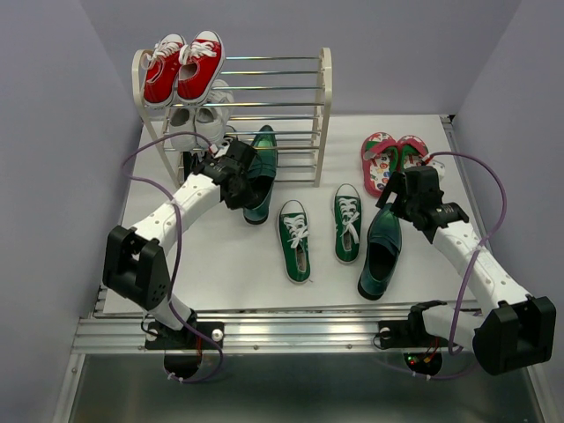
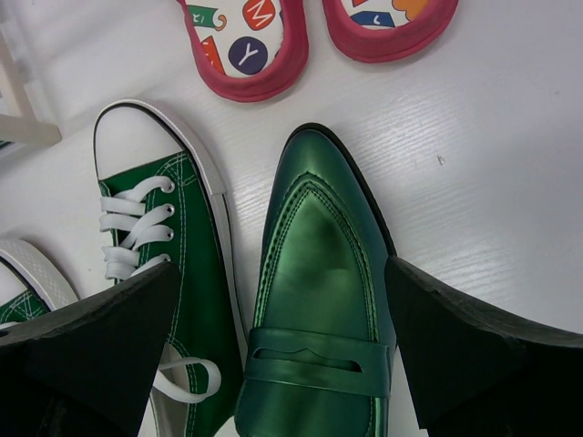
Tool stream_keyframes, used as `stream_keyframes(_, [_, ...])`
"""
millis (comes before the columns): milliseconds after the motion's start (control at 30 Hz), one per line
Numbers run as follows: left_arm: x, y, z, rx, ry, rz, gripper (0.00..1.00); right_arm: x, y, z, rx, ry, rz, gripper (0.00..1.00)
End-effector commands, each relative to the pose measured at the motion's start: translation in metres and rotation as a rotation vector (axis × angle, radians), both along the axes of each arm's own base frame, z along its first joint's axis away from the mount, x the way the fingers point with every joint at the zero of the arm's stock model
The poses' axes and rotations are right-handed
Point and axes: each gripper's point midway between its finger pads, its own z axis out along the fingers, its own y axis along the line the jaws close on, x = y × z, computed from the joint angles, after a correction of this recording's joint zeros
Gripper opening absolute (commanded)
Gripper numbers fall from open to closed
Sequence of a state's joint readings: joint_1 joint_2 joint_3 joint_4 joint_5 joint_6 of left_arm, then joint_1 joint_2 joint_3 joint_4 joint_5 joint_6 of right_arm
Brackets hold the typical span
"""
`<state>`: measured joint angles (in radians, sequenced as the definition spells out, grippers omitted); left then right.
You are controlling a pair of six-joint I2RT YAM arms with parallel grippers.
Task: Place and organize the shoes onto the shoe shelf
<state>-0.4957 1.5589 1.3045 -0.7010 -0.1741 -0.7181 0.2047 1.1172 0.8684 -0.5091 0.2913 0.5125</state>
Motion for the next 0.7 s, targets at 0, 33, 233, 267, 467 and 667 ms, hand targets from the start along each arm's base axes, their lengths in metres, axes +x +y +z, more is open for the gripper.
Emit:
stream_keyframes(0, [0.036, -0.004, 0.053, -0.073, -0.181, 0.036, 0.00, 0.002, -0.002, 0.009, -0.009, -0.041, 0.001, 1.00])
stream_keyframes(33, [0.038, -0.002, 0.053, -0.072, -0.180, 0.042, 0.00, 0.002, -0.001, 0.010, -0.008, -0.043, 0.001, 1.00])
stream_keyframes(233, [0.053, 0.001, 0.055, -0.067, -0.188, 0.054, 0.00, 0.002, -0.001, 0.009, -0.009, -0.041, 0.001, 1.00])
stream_keyframes(267, [0.054, 0.001, 0.054, -0.066, -0.181, 0.052, 0.00, 0.002, -0.001, 0.009, -0.009, -0.041, 0.001, 1.00])
stream_keyframes(467, [0.063, 0.003, 0.056, -0.048, -0.191, 0.067, 0.00, 0.002, -0.002, 0.010, -0.009, -0.042, -0.001, 1.00])
stream_keyframes(667, [0.069, 0.002, 0.059, -0.045, -0.194, 0.078, 0.00, 0.002, -0.002, 0.010, -0.009, -0.044, -0.002, 1.00])
